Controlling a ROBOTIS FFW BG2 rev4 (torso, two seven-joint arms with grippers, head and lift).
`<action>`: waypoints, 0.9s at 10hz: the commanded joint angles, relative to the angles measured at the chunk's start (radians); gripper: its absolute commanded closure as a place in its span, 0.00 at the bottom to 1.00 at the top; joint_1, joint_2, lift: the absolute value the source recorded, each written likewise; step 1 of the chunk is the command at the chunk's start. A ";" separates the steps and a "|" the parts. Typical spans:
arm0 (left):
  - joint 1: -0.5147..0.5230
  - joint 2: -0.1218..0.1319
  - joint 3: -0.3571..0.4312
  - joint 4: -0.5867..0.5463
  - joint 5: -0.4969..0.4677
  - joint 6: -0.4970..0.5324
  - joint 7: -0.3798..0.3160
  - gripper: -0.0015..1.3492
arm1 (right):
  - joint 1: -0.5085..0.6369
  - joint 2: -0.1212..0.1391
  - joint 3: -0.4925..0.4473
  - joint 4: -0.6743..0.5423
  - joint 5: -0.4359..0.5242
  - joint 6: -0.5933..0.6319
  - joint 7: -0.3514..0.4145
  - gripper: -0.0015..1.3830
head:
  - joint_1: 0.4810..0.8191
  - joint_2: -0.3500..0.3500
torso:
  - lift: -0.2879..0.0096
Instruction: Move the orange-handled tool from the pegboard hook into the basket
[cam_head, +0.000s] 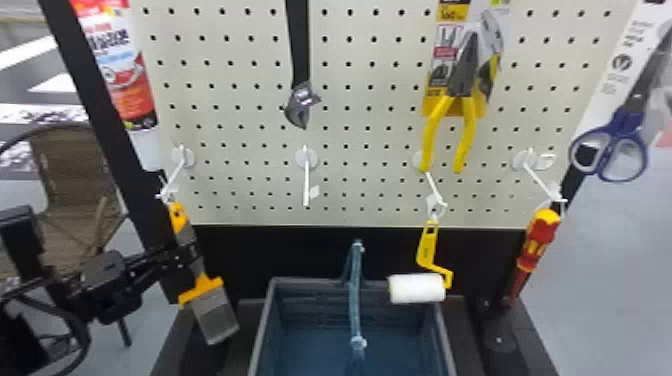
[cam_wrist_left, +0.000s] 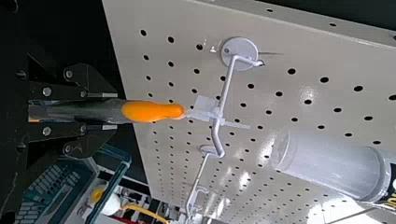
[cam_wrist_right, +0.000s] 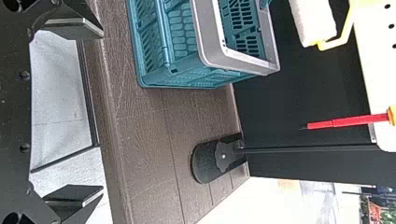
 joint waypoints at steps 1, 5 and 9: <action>-0.002 0.000 0.000 -0.001 0.001 0.000 0.000 0.86 | 0.000 0.000 0.000 0.000 0.000 0.000 0.000 0.09 | 0.20 0.50 | 0.63; 0.000 0.000 0.002 -0.001 0.001 0.000 0.000 0.86 | 0.000 0.000 0.000 0.000 0.000 0.000 0.001 0.09 | 0.20 0.50 | 0.63; 0.004 -0.003 0.002 -0.015 -0.005 0.000 0.000 0.86 | 0.000 0.000 0.000 0.002 -0.002 0.002 0.000 0.09 | 0.20 0.50 | 0.63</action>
